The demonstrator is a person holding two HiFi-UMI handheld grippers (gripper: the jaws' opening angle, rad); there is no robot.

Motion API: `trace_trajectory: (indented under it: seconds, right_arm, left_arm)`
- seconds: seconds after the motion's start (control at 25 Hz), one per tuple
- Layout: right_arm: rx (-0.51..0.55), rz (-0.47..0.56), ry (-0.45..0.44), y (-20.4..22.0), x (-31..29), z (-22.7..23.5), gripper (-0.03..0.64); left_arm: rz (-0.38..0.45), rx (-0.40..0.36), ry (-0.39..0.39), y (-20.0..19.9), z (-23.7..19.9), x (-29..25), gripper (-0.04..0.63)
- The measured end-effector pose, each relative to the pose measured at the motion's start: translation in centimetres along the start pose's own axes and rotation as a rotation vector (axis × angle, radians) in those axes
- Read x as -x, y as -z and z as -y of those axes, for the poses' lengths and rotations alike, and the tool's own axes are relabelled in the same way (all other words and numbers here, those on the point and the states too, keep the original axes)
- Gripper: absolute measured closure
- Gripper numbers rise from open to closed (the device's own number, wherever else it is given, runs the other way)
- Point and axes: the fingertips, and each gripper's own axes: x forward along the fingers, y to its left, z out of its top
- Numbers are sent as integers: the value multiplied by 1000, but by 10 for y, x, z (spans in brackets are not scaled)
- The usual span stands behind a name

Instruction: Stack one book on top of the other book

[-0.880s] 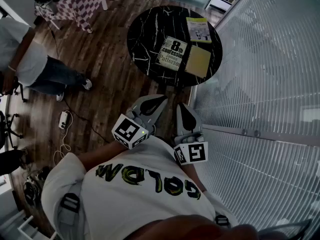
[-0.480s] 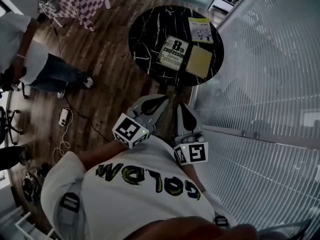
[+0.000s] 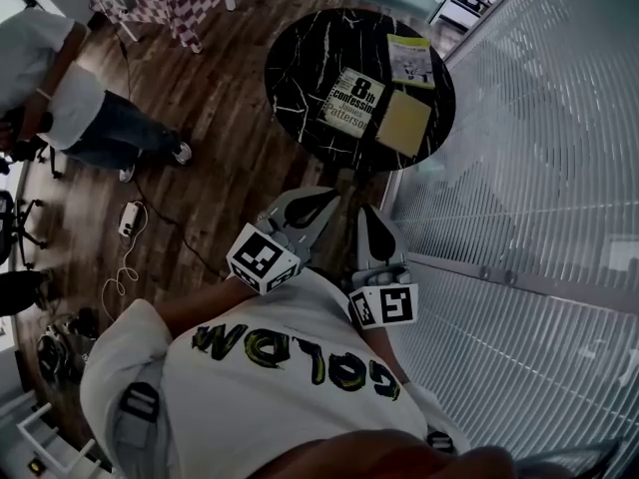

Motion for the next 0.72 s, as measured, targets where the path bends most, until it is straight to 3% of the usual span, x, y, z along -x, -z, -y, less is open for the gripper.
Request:
trace_trajectory:
  seconds: [0.36,0.72]
  right_arm:
    - [-10,-4,-33,7,-7,8,614]
    - [-5,-12,-15,13,-36,33,615]
  left_arm:
    - [4,1,-45,5,-8,-6,594]
    - [-5,18,-28,10,-37,-39,594]
